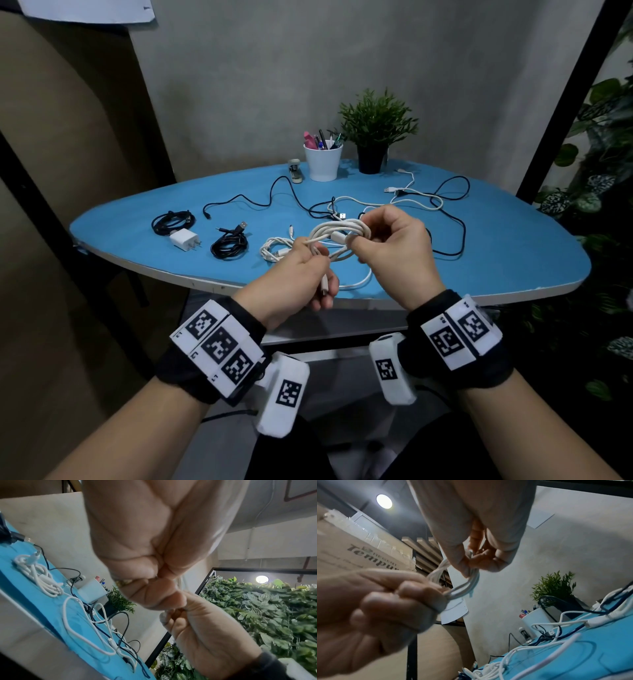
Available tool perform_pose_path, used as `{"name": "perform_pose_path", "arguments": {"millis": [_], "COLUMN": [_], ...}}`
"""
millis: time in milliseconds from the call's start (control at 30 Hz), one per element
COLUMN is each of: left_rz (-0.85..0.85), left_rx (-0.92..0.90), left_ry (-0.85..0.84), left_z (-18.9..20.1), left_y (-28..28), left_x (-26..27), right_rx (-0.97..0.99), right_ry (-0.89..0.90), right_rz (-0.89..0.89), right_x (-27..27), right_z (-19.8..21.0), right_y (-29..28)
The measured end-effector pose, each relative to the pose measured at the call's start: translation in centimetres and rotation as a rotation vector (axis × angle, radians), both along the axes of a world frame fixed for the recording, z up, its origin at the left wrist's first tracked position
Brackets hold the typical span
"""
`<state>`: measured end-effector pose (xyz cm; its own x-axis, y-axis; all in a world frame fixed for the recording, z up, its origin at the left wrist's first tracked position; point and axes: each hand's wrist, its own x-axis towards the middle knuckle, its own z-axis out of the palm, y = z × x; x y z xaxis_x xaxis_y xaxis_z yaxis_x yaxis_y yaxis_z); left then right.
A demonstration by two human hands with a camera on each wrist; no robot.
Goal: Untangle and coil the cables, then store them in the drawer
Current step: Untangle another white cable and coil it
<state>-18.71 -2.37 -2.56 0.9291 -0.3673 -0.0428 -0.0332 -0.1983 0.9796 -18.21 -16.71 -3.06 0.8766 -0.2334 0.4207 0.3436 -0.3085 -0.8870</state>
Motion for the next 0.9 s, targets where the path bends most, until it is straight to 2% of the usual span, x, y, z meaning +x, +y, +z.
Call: {"name": "perform_pose_path", "arguments": {"millis": [67,133,233,400,600,767,867,900], "left_rz": [-0.009,-0.019,-0.035,-0.052,-0.08,-0.107,-0.106,-0.105], "left_rx": [-0.015,-0.054,-0.168,-0.291,-0.438,-0.481,-0.569,-0.582], "left_ry": [0.002,0.022,0.084,0.135,0.233,0.285,0.317,0.322], "left_z": [0.2,0.3,0.6,1.6,2.3,2.6,3.1,3.2], "left_y": [0.0,-0.1,-0.1,0.4,1.3,1.8,2.1,2.2], "left_x": [-0.1,-0.2,-0.3,-0.4,0.0,0.1,0.1,0.1], "right_rx": [-0.124,-0.189,-0.138,-0.049,0.026,-0.041,-0.186,-0.182], "right_ry": [-0.012,0.015,0.032,0.067,0.017,0.007,-0.039,-0.039], "right_rz": [-0.052,-0.027,0.115,0.212,0.392,0.411,0.429,0.453], "right_x": [0.1,0.3,0.1,-0.2,-0.6,-0.3,-0.1,-0.2], "right_z": [-0.3,-0.4,-0.3,0.1,0.0,-0.1,-0.6,-0.7], "right_y": [0.0,-0.1,0.0,-0.5,-0.5,-1.0,-0.9,-0.8]}}
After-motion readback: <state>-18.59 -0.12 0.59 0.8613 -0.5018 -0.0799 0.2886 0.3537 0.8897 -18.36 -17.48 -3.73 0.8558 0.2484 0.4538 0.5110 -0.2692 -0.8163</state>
